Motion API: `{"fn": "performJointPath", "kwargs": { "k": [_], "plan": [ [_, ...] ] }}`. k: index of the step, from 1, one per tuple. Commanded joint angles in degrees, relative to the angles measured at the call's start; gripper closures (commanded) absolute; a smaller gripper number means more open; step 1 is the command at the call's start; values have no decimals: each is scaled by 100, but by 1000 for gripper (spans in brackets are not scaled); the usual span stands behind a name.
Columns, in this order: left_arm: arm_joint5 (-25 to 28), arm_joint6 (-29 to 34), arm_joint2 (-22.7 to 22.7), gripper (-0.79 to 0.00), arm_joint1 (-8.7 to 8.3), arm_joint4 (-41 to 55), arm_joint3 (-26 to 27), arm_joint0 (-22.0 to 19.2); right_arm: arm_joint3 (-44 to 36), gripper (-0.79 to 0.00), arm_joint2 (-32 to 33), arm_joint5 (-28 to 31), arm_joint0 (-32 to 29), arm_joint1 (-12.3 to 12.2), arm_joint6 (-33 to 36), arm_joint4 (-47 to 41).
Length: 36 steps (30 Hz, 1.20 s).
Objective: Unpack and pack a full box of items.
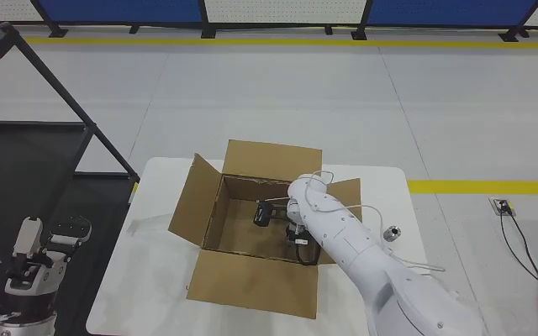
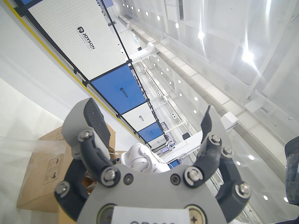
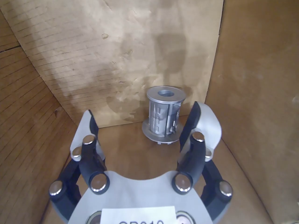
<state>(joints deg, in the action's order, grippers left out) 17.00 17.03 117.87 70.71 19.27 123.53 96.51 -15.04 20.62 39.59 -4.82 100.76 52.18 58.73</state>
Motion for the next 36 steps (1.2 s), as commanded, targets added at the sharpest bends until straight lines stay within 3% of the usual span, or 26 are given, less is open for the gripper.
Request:
{"fn": "performJointPath", "kwargs": {
  "k": [1, 2, 3, 10, 13, 16, 18, 26, 30, 36],
  "plan": [
    [0, 0, 0, -785, 0, 0, 0, 0, 101, -502, 1, -76, 7, 42, -15, 10],
    [0, 0, 0, -785, 0, 0, 0, 0, 136, -483, 0, -169, 9, 63, -32, 25],
    [0, 0, 0, -785, 0, 0, 0, 0, 177, -391, 1, -267, 5, 83, -47, 35],
    [0, 0, 0, -785, 0, 0, 0, 0, 350, -382, 8, -501, 13, 192, -124, 90],
    [0, 0, 0, -785, 0, 0, 0, 0, 402, -425, 4, -566, 13, 220, -229, 142],
    [0, 0, 0, -785, 0, 0, 0, 0, 446, -594, 0, -526, 21, 246, -204, 179],
    [0, 0, 0, -785, 0, 0, 0, 0, 468, -613, -8, -517, 18, 265, -170, 214],
    [0, 0, 0, -785, 0, 0, 0, 0, 599, -576, -3, -485, -20, 308, -174, 283],
    [0, 0, 0, -785, 0, 0, 0, 0, 649, -468, 13, -463, -49, 314, -172, 286],
    [0, 0, 0, -785, 0, 0, 0, 0, 662, -425, 26, -447, -102, 327, -130, 299]
  ]
}}
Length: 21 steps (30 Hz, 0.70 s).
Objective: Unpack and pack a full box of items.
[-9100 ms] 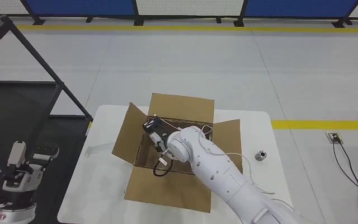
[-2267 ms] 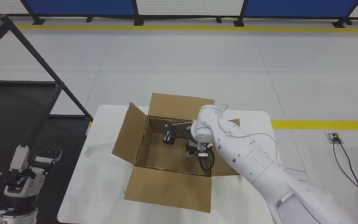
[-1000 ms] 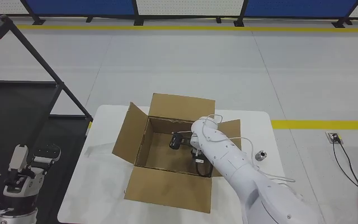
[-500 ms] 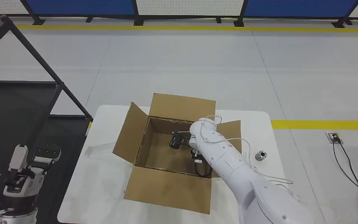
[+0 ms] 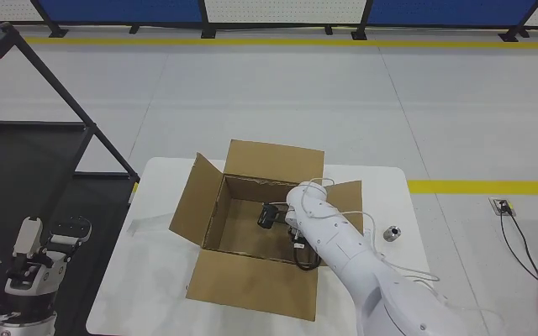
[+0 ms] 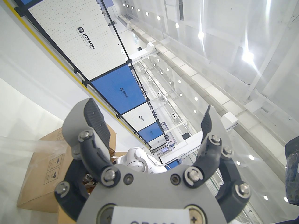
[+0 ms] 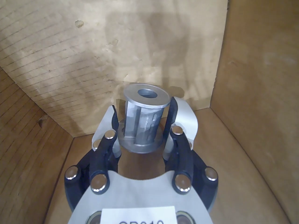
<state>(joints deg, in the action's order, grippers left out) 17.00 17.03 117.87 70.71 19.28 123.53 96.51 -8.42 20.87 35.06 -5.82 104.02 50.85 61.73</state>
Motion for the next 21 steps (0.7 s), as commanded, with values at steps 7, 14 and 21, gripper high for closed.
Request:
{"fn": "performJointPath", "kwargs": {
  "k": [7, 14, 21],
  "plan": [
    [0, 0, 0, -785, 0, 0, 0, 0, 0, -311, 1, 6, -1, 1, 3, -1],
    [0, 0, 0, -785, 0, 0, 0, 0, 43, 0, 70, 290, 62, -27, -181, -118],
    [0, 0, 0, -785, 0, 0, 0, 0, -51, 0, 104, 817, 197, -85, -631, -85]
  ]
}}
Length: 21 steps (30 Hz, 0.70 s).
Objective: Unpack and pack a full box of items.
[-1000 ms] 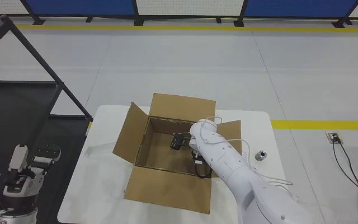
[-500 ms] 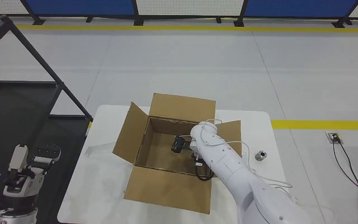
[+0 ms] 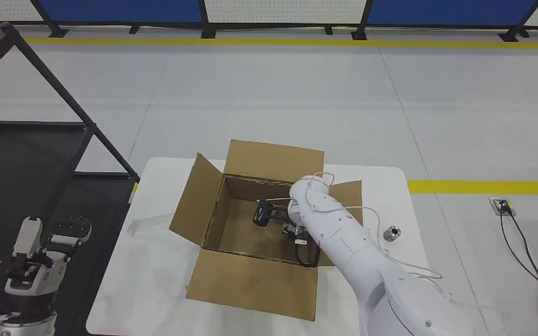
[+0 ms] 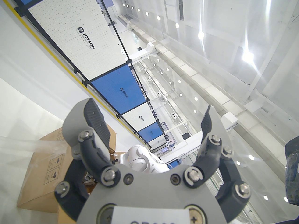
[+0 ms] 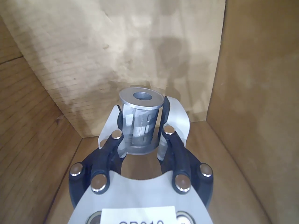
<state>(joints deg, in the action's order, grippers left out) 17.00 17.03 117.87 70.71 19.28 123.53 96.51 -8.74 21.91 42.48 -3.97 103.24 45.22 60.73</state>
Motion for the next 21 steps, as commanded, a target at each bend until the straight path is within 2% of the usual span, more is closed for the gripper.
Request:
{"fn": "performJointPath", "kwargs": {
  "k": [1, 11, 21],
  "plan": [
    [0, 0, 0, -785, 0, 0, 0, 0, -36, 0, 1, 134, 24, -13, -134, 28],
    [0, 0, 0, -785, 0, 0, 0, 0, -310, 0, -38, 695, 234, -89, -907, 323],
    [0, 0, 0, -785, 0, 0, 0, 0, -713, 0, -47, 784, 355, -229, -1433, 661]
  ]
}}
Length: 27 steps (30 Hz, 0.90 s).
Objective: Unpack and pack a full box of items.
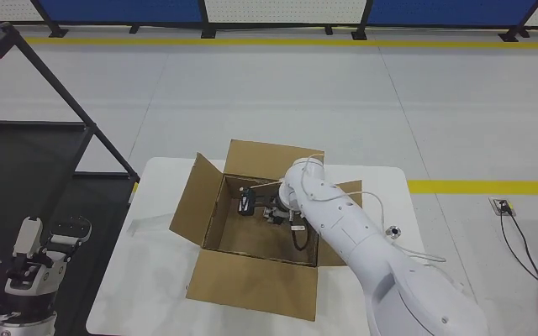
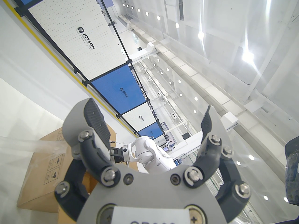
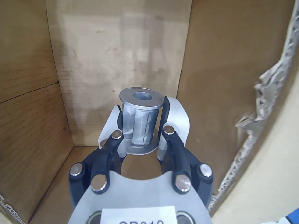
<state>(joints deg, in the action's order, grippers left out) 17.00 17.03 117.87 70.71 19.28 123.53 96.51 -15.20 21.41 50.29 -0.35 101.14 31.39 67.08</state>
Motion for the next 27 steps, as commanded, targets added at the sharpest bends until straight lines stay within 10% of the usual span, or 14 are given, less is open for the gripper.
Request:
{"fn": "performJointPath", "kwargs": {
  "k": [1, 15, 27],
  "plan": [
    [0, 0, 0, -785, 0, 0, 0, 0, -139, 0, 8, 10, -14, -42, -97, 56],
    [0, 0, 0, -785, 0, 0, 0, 0, -1705, 0, 444, -233, -371, -760, -351, 360],
    [0, 0, 0, -785, 0, 0, 0, 0, -4677, 0, 1717, -463, -1543, -1767, 1190, 371]
  ]
}}
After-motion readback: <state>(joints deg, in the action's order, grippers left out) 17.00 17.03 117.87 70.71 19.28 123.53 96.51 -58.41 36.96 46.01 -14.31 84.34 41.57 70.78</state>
